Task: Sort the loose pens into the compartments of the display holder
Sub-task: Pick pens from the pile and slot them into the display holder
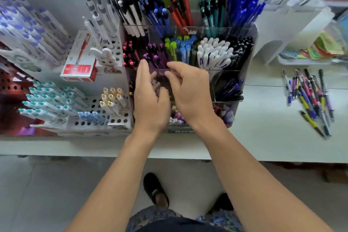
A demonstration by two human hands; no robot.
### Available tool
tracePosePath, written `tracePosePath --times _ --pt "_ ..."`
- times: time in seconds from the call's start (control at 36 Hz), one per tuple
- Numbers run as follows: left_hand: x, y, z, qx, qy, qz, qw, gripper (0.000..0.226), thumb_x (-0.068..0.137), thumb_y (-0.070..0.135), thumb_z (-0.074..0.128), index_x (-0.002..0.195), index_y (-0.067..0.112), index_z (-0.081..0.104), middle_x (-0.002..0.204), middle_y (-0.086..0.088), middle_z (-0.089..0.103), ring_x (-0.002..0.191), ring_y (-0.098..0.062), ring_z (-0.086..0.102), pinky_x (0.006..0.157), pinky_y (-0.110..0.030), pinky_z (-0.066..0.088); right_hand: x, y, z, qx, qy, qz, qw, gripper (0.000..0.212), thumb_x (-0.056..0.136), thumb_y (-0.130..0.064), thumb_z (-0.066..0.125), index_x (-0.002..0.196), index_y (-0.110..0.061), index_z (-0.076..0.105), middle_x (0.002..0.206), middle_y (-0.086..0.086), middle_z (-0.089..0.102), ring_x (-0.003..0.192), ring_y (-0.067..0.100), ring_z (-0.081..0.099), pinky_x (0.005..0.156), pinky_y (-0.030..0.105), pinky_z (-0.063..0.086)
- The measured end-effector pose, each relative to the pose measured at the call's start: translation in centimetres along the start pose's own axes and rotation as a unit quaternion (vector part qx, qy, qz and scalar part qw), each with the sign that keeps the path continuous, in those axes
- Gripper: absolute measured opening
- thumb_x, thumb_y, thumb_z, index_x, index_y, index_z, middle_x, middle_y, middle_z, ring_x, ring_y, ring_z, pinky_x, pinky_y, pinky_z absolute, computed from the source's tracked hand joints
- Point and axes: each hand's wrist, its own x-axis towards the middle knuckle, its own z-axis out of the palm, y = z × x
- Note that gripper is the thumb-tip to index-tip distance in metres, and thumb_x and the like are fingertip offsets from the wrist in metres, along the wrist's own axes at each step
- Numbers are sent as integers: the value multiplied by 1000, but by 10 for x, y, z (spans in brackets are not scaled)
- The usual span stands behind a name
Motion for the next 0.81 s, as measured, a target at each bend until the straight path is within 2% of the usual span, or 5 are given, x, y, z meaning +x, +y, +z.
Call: tracePosePath --times 0.11,0.28,0.42,0.67,0.81 --pt "-33 14 39 29 53 32 998 47 93 -1 53 137 16 52 132 3 53 105 1 58 79 -13 49 -37 37 -59 14 38 14 999 11 95 -15 69 97 -9 79 83 -2 76 73 7 67 70 27 54" --pt "-95 24 155 53 -121 -51 990 18 95 10 61 102 26 61 92 6 67 79 -8 62 71 -21 51 -82 157 -175 -16 37 211 977 12 94 -27 70 87 -19 77 72 -8 70 69 7 68 74 37 60" --pt "-161 33 278 45 -255 -166 952 10 96 18 62 98 28 60 99 0 68 85 -17 70 84 -43 58 -131 260 -283 -31 74 335 939 19 93 -31 66 94 -14 74 80 -1 73 76 18 72 77 44 61" --pt "-204 36 398 44 -297 -319 899 11 99 27 63 105 19 60 113 -7 64 102 -21 67 81 -36 61 -174 362 -368 -30 26 433 901 19 91 -18 63 77 -10 72 88 12 76 73 27 73 73 47 62" --pt "-189 14 446 98 -293 -335 890 56 96 34 66 142 9 47 137 -8 53 115 -25 60 91 -40 59 -159 407 -373 -14 8 462 887 20 94 -12 58 81 -8 73 83 9 74 75 26 72 68 33 60"
